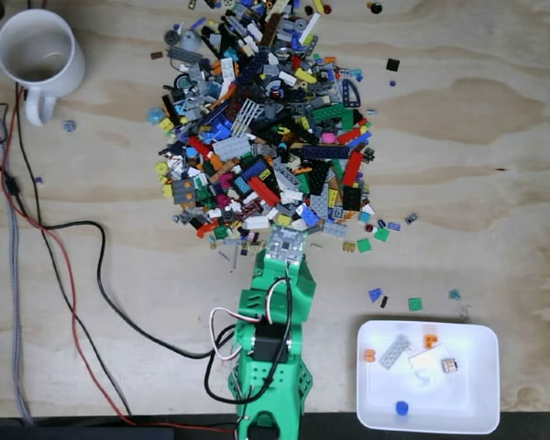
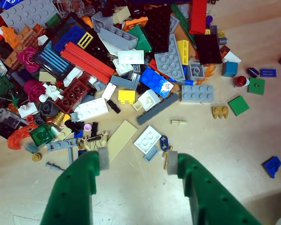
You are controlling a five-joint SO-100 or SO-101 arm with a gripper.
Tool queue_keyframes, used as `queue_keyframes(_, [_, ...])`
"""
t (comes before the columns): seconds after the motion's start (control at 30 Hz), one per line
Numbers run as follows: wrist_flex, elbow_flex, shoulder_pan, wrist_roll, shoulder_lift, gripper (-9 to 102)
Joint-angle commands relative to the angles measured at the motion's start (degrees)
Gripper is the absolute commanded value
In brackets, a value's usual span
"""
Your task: Find the closest Lego and put it in the bin.
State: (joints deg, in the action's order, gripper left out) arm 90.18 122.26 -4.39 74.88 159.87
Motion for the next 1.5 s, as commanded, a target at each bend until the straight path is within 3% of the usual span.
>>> queue_keyframes(0.0, [-0.88,2.29,7.56,-7.21,-1.23,18])
queue_keyframes(0.57, [-2.9,2.46,6.5,-9.14,-2.72,18])
queue_keyframes(0.63, [-5.89,0.26,4.31,-15.03,-7.29,18])
queue_keyframes(0.8, [-13.01,-7.47,-7.47,-42.89,-22.68,18])
queue_keyframes(0.97, [-22.68,-4.31,-19.42,-58.36,-33.22,20])
queue_keyframes(1.23, [-31.29,-2.46,-19.78,-65.83,-51.15,19])
queue_keyframes(1.47, [-37.09,-0.26,-21.36,-67.94,-56.43,18])
